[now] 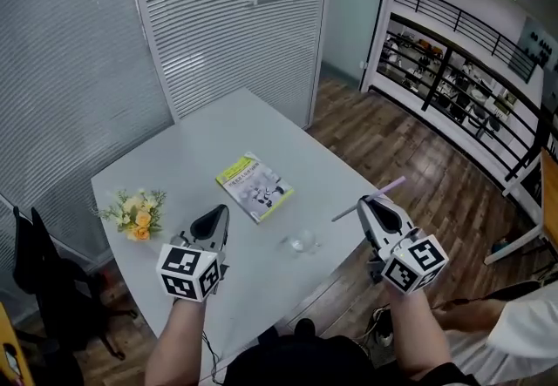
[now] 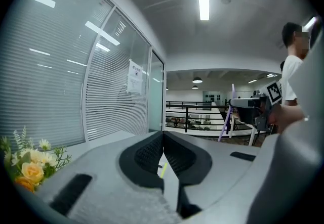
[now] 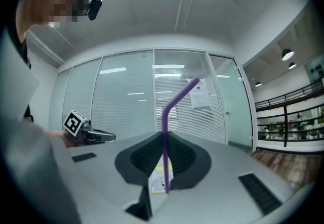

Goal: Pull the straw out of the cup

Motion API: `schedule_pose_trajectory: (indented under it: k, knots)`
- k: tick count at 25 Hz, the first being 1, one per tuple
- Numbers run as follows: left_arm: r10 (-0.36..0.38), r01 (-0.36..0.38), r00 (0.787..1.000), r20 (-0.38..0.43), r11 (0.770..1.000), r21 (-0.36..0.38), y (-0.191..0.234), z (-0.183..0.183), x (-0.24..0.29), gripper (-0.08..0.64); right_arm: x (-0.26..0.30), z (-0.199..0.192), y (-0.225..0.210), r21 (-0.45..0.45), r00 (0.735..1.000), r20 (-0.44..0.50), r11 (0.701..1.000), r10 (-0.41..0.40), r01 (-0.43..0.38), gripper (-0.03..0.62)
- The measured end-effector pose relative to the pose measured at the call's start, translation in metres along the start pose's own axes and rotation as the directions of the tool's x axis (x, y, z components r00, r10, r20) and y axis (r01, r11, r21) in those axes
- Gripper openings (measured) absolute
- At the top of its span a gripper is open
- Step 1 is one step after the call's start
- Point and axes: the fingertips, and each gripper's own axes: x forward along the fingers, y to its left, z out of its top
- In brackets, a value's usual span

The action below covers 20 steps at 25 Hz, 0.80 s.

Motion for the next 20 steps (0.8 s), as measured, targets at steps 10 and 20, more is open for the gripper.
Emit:
schedule_pose_trajectory:
  k: [10, 20]
  knots:
    - [0.005, -0.005, 1.0, -0.003, 1.0, 0.009, -0.003, 0.001, 0.008, 0.011, 0.005, -0.006, -0.014, 0.017, 1.0, -0.005, 1.0, 0.018, -0.018, 0.023]
    - [-0.007, 0.007, 1.0, -0.009, 1.0, -0.001, -0.007, -0.002, 0.014, 0.009, 0.003, -0.005, -0.019, 0.017, 1.0, -0.005, 1.0, 0.012, -0.012, 0.021]
